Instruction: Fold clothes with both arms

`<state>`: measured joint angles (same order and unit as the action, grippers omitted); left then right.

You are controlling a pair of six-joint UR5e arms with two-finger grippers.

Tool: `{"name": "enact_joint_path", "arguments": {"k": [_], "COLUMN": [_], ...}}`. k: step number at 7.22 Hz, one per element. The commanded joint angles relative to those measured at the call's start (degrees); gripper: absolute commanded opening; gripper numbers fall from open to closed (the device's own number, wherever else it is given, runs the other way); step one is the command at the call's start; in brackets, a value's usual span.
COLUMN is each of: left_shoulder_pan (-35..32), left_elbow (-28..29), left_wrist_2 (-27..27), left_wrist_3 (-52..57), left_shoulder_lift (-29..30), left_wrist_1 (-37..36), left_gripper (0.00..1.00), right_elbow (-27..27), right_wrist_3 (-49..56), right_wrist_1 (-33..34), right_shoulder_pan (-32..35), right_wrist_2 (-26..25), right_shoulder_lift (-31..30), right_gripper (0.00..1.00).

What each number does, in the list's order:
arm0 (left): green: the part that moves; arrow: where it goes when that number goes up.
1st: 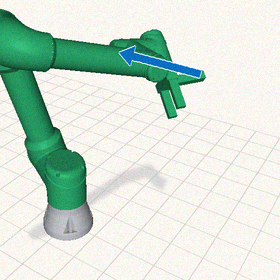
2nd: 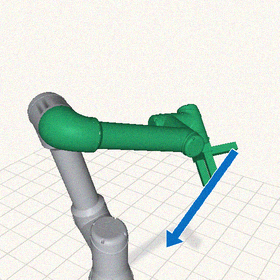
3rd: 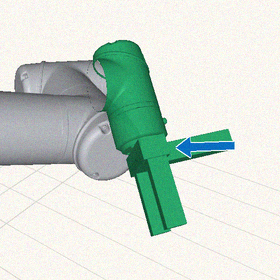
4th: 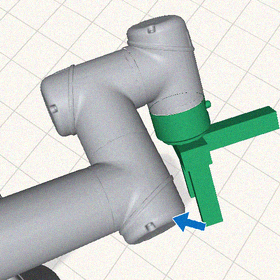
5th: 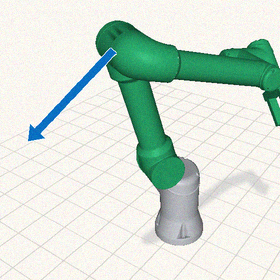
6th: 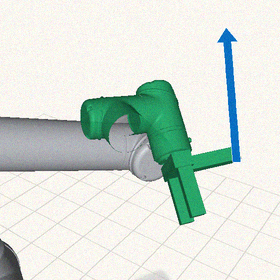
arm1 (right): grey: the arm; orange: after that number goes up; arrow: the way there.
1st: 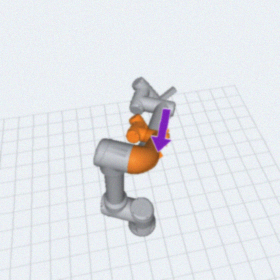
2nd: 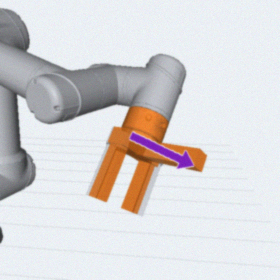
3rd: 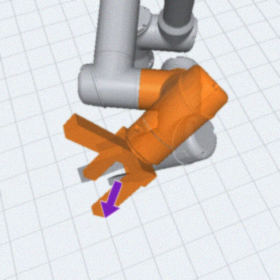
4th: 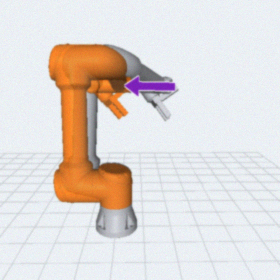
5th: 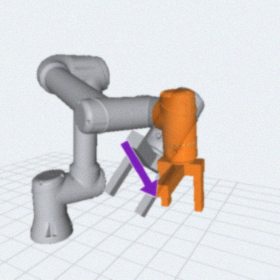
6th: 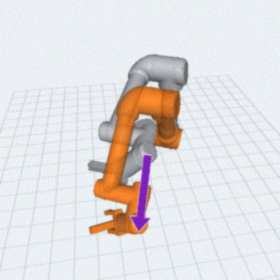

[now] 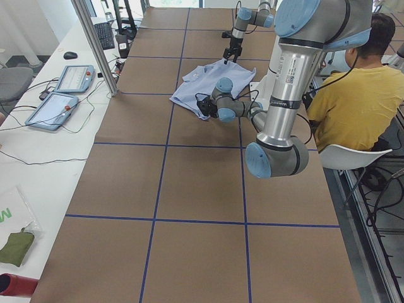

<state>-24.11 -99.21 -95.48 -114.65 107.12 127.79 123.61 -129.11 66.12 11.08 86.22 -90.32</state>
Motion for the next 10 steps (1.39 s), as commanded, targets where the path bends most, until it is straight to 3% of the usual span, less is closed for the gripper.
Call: {"name": "enact_joint_path", "arguments": {"k": [1,4,6,7,8,9,10], "left_shoulder_pan": [-5.4,-17.9,-20.4,-20.5,-20.5,-21.1,-21.3], "left_elbow": [1.5,19.1,36.8,40.4,40.3,38.1,31.9], "left_wrist_2": [-0.1,-0.8,-0.8,-0.9,-1.7,-3.1,-6.1], "left_wrist_3": [10.0,19.0,20.2,20.3,20.3,20.9,21.0], "left_shoulder_lift": [1.8,16.1,26.7,28.1,28.2,27.2,22.7], "left_wrist_1": [-0.1,0.6,7.1,10.2,10.3,10.4,9.9], "left_gripper": [0.00,0.00,0.00,0.40,0.63,0.64,0.64], "right_elbow": [0.0,-1.0,-1.2,-1.2,-2.1,-5.5,-7.7], "right_wrist_3": [0.0,0.0,0.0,0.0,-0.3,-0.5,-0.5], "right_wrist_1": [0.4,0.4,0.4,0.3,0.3,0.4,0.4], "right_shoulder_pan": [0.4,1.4,2.1,2.0,1.9,1.9,1.8], "right_wrist_2": [0.0,-0.1,-0.3,-0.5,-0.6,-0.8,-1.4], "right_shoulder_lift": [0.0,0.0,0.6,1.2,3.7,8.4,11.5], "right_gripper": [1.00,1.00,1.00,1.00,1.00,1.00,1.00]}}
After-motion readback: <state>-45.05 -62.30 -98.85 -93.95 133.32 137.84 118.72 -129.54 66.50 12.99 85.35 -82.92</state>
